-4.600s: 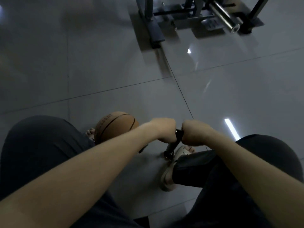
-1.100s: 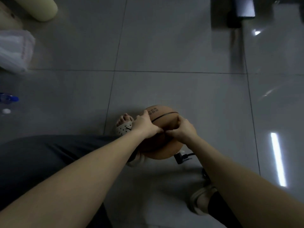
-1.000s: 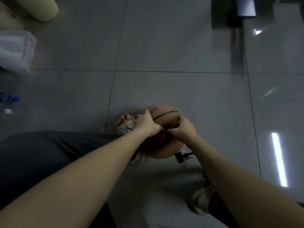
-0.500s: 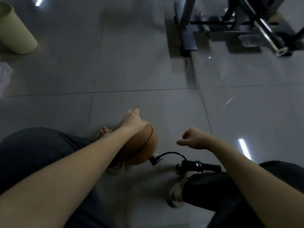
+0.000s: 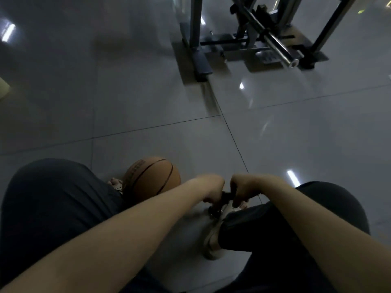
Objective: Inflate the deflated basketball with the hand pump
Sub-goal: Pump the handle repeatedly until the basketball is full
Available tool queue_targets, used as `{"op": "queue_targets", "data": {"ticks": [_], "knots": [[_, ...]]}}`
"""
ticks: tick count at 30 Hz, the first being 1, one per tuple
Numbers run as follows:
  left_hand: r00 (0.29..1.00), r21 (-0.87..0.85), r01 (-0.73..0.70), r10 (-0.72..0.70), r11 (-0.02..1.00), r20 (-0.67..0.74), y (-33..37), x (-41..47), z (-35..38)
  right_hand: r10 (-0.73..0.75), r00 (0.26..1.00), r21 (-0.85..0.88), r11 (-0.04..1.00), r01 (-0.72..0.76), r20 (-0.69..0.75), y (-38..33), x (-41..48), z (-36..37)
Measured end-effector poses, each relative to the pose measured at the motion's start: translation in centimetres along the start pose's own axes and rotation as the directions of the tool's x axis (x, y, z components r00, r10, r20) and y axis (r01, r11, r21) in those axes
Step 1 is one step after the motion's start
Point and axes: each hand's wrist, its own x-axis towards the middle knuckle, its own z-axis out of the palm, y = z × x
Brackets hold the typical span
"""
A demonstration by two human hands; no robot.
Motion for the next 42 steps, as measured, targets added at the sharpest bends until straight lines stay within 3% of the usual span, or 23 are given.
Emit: {"op": "queue_targets", "data": {"ticks": [4,8,14,21,31,38,42], "knots": [[0.989,-0.050,-0.015,0.008,0.999,-0.147,0.1,-3.2,-6.2,-0.033,0.994,0.059,0.997,0.040,-0.106,-0.4,-4.2,-4.6],[0.991,-0.115,-0.061,0.047,0.991,-0.122,0.6,-5.2,-10.8,-0.017,0.986,0.132,0.991,0.039,-0.165,-1.3,-6.7,-7.2],[0.995,-0.077,0.043,-0.036,0.996,0.098,0.8,-1.2,-4.9,0.109,0.990,0.032,0.994,-0.106,-0.089,-2.7,-3.1,-1.8],[0.997,0.039,0.069,-0.069,0.997,0.016,-0.3,2.7,-1.1,0.056,0.981,-0.046,0.997,-0.065,-0.185,-0.9,2.1,0.7],[0.998,-0.058,0.058,-0.056,0.997,0.022,-2.7,5.0,3.5,0.018,0.986,-0.095,0.995,-0.034,-0.169,-0.9,7.3,4.2],[0.998,-0.047,0.061,-0.062,0.997,0.000,-0.4,2.8,2.1,0.058,0.993,-0.042,0.997,-0.063,-0.101,-0.5,3.7,3.1],[0.999,-0.053,0.044,-0.044,0.998,0.011,-0.3,1.1,-2.8,0.076,0.997,0.027,0.997,-0.075,-0.026,-1.3,0.0,-1.5]]}}
